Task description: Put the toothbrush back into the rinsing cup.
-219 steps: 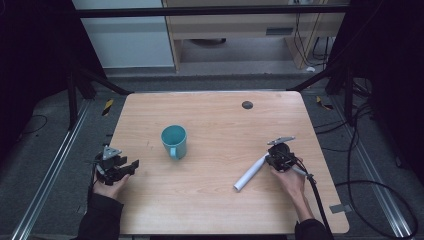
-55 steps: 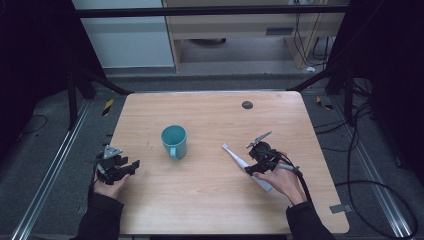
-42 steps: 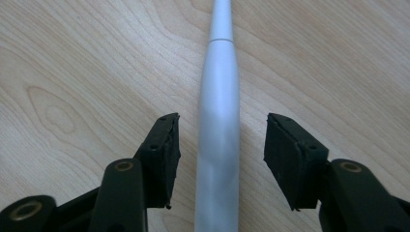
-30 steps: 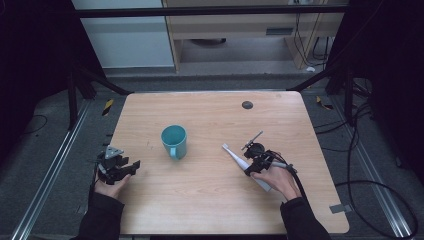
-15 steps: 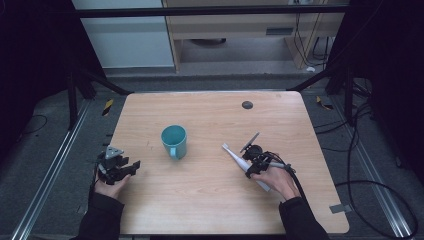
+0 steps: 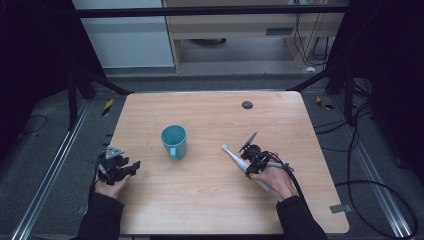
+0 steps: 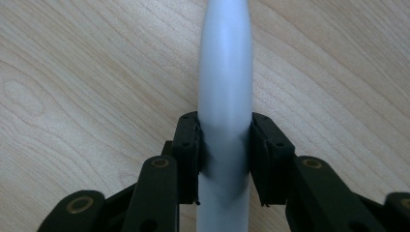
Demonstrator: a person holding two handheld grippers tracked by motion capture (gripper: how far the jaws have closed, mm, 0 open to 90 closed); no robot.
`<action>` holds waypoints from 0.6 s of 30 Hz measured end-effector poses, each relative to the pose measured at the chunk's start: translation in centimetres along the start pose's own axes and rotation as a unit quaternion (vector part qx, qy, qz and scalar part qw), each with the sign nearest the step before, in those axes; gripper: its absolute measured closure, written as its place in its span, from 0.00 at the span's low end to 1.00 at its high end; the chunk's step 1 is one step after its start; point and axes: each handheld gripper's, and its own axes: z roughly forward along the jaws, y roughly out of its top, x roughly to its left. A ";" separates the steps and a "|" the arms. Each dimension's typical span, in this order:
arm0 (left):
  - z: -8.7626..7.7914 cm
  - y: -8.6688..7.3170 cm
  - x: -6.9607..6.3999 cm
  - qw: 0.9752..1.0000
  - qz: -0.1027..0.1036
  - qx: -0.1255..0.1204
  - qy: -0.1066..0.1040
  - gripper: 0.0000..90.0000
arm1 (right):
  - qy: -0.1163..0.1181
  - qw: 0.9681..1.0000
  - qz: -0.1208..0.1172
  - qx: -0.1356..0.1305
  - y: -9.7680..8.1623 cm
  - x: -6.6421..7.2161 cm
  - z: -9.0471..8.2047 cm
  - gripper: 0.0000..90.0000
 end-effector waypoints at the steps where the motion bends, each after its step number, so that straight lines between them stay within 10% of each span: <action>1: 0.0 0.0 0.0 1.000 0.000 0.000 0.000 0.53 | 0.000 1.000 -0.001 -0.001 0.0 0.0 0.0 0.74; 10: -0.1 0.0 0.0 1.000 0.000 -0.001 0.000 0.53 | 0.008 0.999 -0.001 -0.036 -0.2 0.2 -1.1 0.74; 18: -0.1 0.0 0.0 1.000 -0.003 -0.005 -0.001 0.53 | -0.006 0.993 0.013 -0.118 -0.5 -0.2 -2.8 0.74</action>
